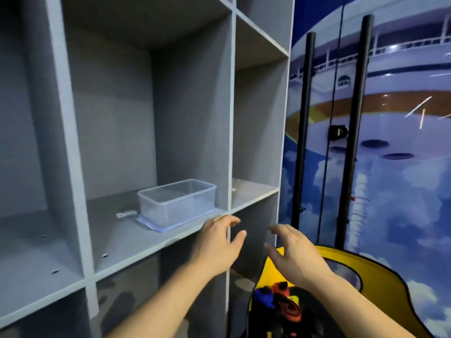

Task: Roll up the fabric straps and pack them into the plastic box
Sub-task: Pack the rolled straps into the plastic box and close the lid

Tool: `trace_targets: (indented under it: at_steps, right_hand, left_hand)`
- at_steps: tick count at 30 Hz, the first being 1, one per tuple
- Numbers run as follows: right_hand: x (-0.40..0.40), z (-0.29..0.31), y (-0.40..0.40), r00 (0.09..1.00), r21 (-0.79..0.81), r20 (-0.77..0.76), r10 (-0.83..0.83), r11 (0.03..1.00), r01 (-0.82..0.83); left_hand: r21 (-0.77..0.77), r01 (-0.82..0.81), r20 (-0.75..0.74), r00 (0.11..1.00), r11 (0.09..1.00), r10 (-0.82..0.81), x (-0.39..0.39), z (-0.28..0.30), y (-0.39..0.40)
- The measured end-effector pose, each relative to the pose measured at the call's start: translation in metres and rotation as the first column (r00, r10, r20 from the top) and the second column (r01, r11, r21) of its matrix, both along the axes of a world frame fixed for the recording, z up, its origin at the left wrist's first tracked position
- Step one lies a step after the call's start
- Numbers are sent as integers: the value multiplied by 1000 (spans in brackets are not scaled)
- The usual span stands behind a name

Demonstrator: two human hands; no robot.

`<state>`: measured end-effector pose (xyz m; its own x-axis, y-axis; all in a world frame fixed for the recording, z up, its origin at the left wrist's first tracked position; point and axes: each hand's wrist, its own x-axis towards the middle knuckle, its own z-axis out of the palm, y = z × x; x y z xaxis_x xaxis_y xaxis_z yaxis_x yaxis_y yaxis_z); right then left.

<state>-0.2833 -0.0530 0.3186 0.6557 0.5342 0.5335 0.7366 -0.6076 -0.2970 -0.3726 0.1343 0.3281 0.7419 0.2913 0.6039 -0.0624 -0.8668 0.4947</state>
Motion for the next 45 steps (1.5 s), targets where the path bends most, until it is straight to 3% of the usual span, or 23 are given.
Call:
trace_targets:
  at_steps: [6,12,18,22,26,34,45]
  right_hand:
    - [7,55,92,993,-27,-31,116,993,-117]
    - [27,86,158,985,-66,-78,153,985,-158]
    - [51,86,211,983,-100,-103,155,981,-165]
    - [65,74,234,982,-147,-123,143,976,-160]
    - [83,63,249,973,-213,-208,99,966,-144]
    - [99,54,263,918,-173,-364,156,957,-231]
    - [69,83,220,942,-13,-295,164,984,-175]
  left_hand:
    - [-4,-238,45,970,971,238,-17,44,80]
    - [-88,-485,84,866,870,492,-28,72,132]
    - [-147,-638,-109,770,756,629,-26,73,164]
    - [-256,-634,-273,771,729,575,-8,59,176]
    - [-449,-598,-346,802,664,488,14,42,183]
    - [-642,-502,-192,837,580,512,28,26,186]
    - [-717,-345,23,857,606,515,13,65,143]
